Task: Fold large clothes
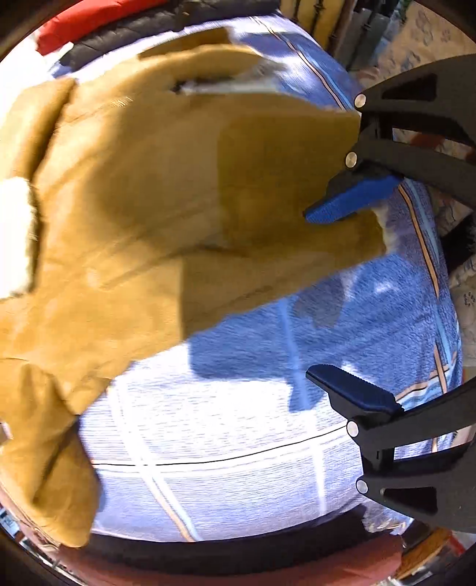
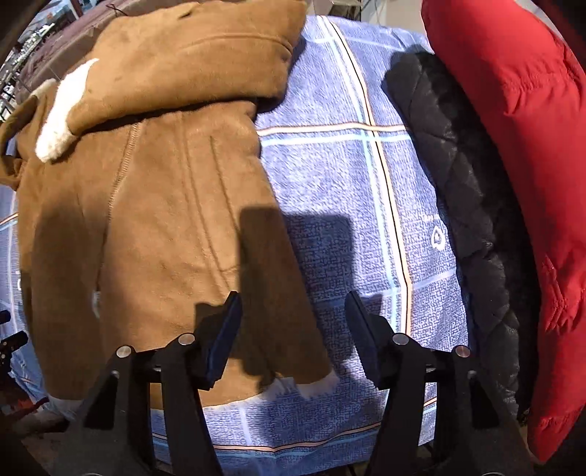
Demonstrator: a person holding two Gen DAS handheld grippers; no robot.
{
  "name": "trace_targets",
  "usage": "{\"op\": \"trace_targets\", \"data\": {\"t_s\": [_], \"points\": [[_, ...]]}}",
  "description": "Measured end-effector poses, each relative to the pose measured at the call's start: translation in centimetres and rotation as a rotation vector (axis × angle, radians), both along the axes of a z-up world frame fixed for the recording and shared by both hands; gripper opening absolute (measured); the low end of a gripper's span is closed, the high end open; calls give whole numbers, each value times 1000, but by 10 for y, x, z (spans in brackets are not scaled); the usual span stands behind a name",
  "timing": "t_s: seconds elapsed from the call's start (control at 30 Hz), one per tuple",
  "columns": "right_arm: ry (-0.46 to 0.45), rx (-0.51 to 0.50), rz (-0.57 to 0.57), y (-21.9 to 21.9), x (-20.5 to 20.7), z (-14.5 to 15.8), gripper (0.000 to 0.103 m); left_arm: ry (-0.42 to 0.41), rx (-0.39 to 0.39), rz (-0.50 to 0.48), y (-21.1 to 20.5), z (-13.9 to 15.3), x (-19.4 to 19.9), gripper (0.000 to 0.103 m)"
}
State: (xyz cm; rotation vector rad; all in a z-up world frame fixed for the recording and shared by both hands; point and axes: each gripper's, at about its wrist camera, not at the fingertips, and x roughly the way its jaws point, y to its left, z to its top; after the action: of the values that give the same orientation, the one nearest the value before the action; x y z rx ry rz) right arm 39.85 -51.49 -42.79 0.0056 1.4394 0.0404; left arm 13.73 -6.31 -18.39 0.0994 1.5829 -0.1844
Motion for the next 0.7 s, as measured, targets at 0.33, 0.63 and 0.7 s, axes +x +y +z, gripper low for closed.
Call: {"op": "trace_targets", "data": {"t_s": [0.33,0.63,0.7], "points": [[7,27,225,106,-31,-32,66,-44,150,-366,-94,-39,5,95],[72,-33,167,108,-13,-66,96,-48,120,-356,-82,-59,14,99],[115,0,122,104,-7,-74,97,-63,115,-358,-75,-60,9,99]]}}
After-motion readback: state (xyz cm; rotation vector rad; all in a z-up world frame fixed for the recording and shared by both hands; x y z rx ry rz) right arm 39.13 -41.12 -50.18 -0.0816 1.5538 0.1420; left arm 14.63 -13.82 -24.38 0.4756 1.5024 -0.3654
